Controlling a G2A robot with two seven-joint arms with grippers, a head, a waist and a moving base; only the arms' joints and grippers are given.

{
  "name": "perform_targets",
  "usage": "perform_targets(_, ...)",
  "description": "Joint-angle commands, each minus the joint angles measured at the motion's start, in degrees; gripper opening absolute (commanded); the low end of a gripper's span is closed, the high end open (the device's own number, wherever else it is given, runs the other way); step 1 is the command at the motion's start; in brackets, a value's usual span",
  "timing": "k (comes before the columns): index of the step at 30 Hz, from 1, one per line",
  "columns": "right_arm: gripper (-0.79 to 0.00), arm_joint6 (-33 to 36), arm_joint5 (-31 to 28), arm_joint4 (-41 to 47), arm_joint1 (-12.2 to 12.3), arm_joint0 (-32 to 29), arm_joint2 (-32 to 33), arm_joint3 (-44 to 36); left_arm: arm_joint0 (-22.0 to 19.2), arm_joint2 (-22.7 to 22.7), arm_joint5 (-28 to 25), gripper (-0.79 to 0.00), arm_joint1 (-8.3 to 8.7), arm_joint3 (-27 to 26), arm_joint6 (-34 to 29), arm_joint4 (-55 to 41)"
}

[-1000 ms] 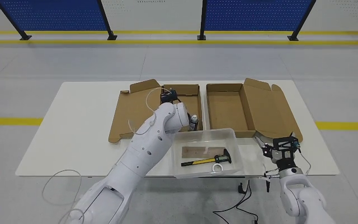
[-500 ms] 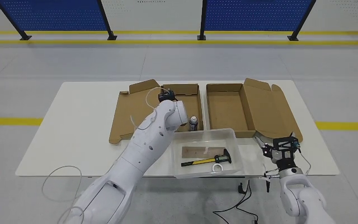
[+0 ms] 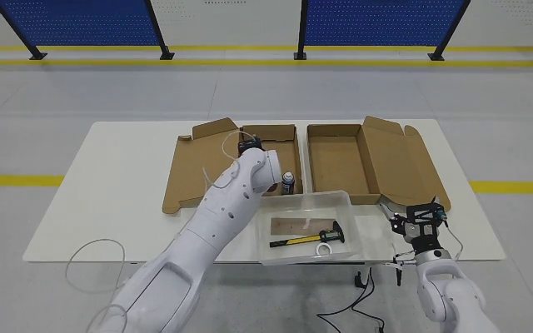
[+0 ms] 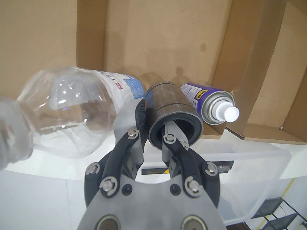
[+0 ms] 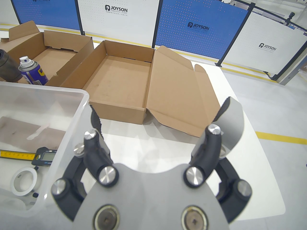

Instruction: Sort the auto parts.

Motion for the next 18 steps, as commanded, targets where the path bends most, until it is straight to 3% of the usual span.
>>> perform_targets(1,0.000,0.0,0.0,0.0,0.0,0.0,0.0,0.0,-0.3,0.2,0.0,-0.785,-0.29,0.6,0.0,-0.2)
perform_targets(18,0.000,0.0,0.0,0.0,0.0,0.0,0.0,0.0,-4.7,3.0,-0.5,-0.770,-3.53,10.2,-0.5,-1.6)
